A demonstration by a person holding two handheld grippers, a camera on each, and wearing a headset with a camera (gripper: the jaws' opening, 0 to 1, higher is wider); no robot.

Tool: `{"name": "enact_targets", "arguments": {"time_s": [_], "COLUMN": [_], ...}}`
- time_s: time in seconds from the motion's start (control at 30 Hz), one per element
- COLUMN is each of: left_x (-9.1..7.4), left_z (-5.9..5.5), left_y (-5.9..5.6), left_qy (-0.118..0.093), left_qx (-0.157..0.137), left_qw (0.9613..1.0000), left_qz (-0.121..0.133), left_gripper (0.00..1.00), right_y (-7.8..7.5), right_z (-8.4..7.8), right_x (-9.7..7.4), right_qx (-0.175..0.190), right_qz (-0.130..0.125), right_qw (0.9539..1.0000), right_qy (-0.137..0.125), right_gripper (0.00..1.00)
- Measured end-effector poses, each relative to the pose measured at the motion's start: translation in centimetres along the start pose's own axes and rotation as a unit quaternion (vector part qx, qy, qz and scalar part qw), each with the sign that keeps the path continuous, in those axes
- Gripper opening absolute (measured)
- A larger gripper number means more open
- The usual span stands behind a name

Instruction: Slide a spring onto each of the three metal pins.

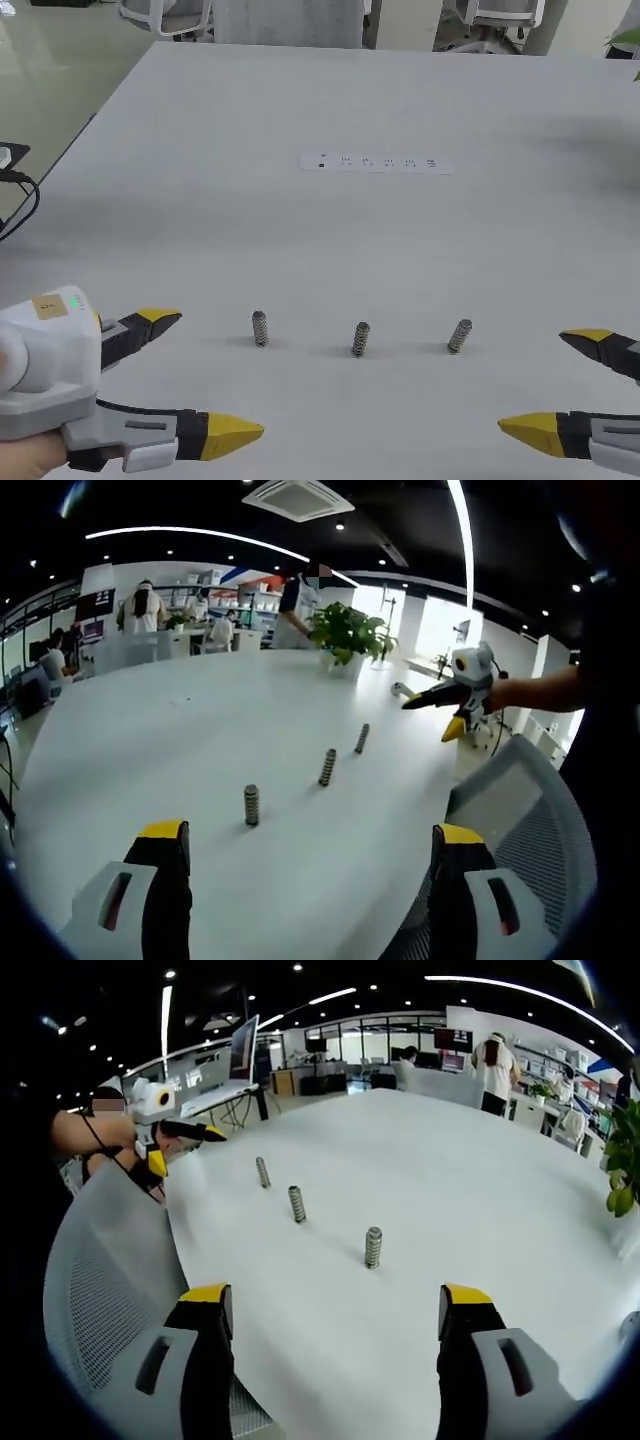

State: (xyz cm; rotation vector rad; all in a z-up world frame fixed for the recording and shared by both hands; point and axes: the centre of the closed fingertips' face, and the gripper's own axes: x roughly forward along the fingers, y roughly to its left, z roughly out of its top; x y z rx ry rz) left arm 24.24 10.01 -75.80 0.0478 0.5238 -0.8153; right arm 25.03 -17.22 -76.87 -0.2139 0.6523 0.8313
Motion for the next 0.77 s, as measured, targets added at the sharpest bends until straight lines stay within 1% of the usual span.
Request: {"name": "enact_targets", "arguments": {"time_s": [0.03,0.1,0.13,0.17,0.2,0.27,0.33,0.43,0.47,0.5,0.57,0.67,0.77], "left_x": [0.0,0.2,0.3,0.2,0.2,0.2,0.2,0.2,0.2,0.3,0.4,0.5,0.6], "left_z": [-0.3,-0.3,-0.5,-0.4,-0.6,-0.7,-1.0,-1.1,-1.1,-1.1,-1.2,-1.0,-0.9], "left_y": [0.0,-0.5,-0.7,-0.8,-0.7,-0.7,-0.6,-0.3,-0.4,-0.4,-0.5,-0.5,-0.6], "left_qy": [0.01,0.013,0.017,0.017,0.023,0.025,0.036,0.036,0.035,0.038,0.042,0.042,0.041], "left_qx": [-0.001,-0.004,-0.011,-0.012,-0.017,-0.013,-0.018,-0.021,-0.023,-0.024,-0.02,-0.021,-0.02], "left_qw": [0.9999,0.9999,0.9998,0.9998,0.9996,0.9996,0.9992,0.9991,0.9991,0.999,0.9989,0.9989,0.999], "left_qz": [0.002,0.0,-0.002,-0.003,-0.001,0.001,0.003,0.009,0.009,0.009,0.007,0.007,0.003], "left_gripper": [0.97,0.96,0.96,0.96,0.96,0.95,0.95,0.94,0.94,0.94,0.94,0.93,0.93], "right_y": [0.0,0.1,0.2,0.1,0.3,0.5,0.6,0.5,0.4,0.1,0.0,-0.2,-0.1], "right_z": [-0.2,-0.7,-0.9,-1.0,-1.0,-0.9,-1.0,-1.4,-1.6,-1.9,-2.3,-2.4,-2.1], "right_x": [0.3,0.8,1.0,1.0,1.0,0.9,0.8,0.7,0.6,0.6,0.5,0.4,0.1], "right_qx": [-0.001,0.0,-0.008,-0.016,-0.018,-0.017,-0.008,-0.011,-0.008,-0.002,0.004,0.008,0.013], "right_qz": [0.002,0.004,0.002,0.0,0.001,0.003,0.004,-0.001,-0.002,-0.006,-0.006,-0.01,-0.011], "right_qw": [1.0,0.9999,0.9998,0.9996,0.9995,0.9996,0.9997,0.9996,0.9996,0.9996,0.9995,0.9995,0.9995], "right_qy": [0.004,0.015,0.02,0.023,0.024,0.022,0.022,0.027,0.027,0.029,0.029,0.03,0.025], "right_gripper": [0.85,0.84,0.84,0.83,0.83,0.83,0.83,0.84,0.83,0.83,0.82,0.81,0.81]}}
